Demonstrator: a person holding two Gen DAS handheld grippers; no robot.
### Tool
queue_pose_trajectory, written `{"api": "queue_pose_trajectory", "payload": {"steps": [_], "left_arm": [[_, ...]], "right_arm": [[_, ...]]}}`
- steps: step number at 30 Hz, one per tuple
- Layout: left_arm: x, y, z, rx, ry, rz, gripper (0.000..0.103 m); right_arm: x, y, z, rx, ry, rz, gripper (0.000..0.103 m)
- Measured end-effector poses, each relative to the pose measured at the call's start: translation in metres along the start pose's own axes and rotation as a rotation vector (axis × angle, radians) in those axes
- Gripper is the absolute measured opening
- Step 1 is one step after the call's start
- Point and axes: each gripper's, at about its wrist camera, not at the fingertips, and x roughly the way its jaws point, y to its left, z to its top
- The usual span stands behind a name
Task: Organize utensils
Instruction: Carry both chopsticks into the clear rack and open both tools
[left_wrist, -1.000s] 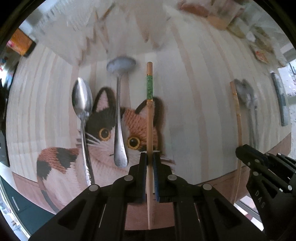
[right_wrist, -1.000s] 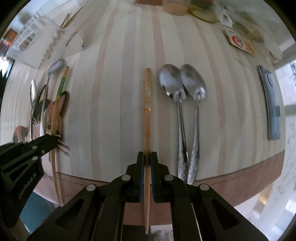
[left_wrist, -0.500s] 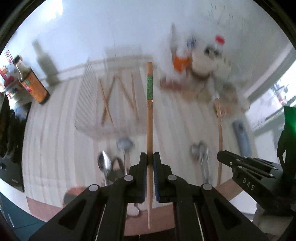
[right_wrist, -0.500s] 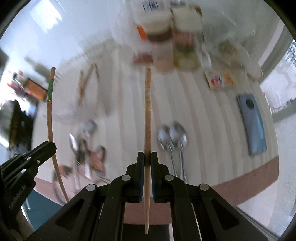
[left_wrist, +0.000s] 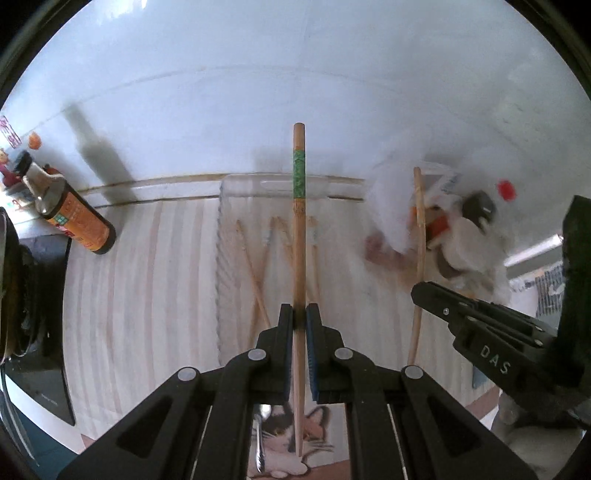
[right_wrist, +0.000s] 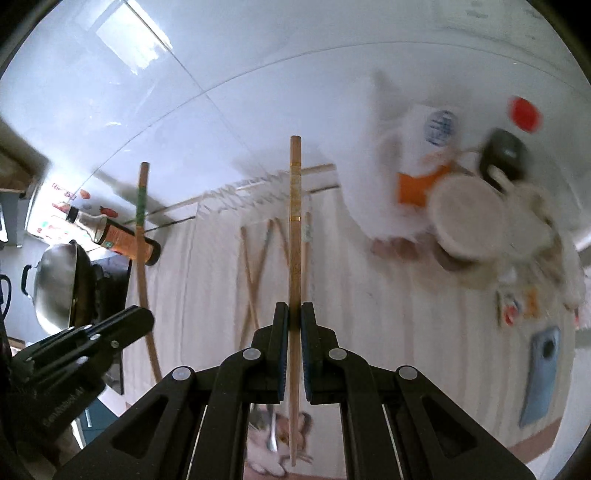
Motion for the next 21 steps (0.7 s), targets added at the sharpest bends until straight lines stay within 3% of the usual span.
{"api": "queue_pose_trajectory", "payload": {"steps": [7, 13, 21], "left_arm": [[0.055, 0.022, 0.04, -0.049, 0.122, 0.021, 0.004], [0.085, 0.036, 0.044, -0.08, 0.194, 0.021, 0.005], [0.07, 0.046, 0.035, -0.093, 0.138, 0.061, 0.007]], "right_arm": [[0.068, 0.013, 0.04, 0.005, 0.105, -0.016, 0.007], [0.098, 0.02, 0.045, -0.017, 0.148, -0.028, 0.007], [0.098, 0.024, 0.044, -0.049, 0.156, -0.072, 0.012]]}}
